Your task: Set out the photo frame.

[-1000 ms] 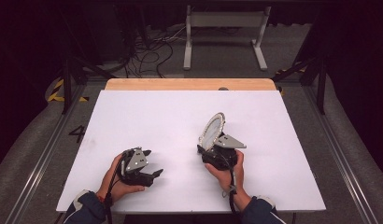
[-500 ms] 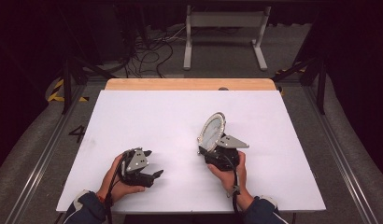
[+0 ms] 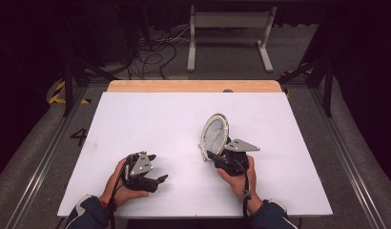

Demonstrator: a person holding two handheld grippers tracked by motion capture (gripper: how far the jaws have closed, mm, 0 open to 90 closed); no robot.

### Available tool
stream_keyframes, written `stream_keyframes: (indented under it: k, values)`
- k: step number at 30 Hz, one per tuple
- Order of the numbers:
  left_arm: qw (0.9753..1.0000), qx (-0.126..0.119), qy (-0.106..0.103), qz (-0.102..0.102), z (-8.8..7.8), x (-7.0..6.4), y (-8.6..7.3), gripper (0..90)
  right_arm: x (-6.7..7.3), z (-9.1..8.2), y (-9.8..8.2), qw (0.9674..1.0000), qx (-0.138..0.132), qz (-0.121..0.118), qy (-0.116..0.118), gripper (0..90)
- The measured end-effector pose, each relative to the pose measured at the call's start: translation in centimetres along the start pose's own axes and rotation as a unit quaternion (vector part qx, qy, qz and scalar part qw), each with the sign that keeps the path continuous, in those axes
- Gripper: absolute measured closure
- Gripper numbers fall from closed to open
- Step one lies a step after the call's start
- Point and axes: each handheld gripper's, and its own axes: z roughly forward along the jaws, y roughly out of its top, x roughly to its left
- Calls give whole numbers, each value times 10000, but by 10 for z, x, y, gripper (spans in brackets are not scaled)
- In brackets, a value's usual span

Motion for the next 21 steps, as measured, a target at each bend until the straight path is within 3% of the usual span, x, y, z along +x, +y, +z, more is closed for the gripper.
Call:
stream_keyframes:
  k: [6, 8, 11, 21]
  values:
    - [10000, -4, -16, -6, 0, 0, 0, 207, -2, -8, 2, 9999, -5, -109, 30, 681]
    - [10000, -12, -19, -9, 0, 0, 0, 207, -2, -10, 3, 9999, -55, -62, -63, 610]
    - [10000, 1, -15, -26, 1, 0, 1, 207, -3, -10, 5, 9999, -140, 18, -84, 602]
    - [10000, -4, -53, -1, 3, -1, 2, 206, -1, -10, 11, 9995, -293, 71, -135, 666]
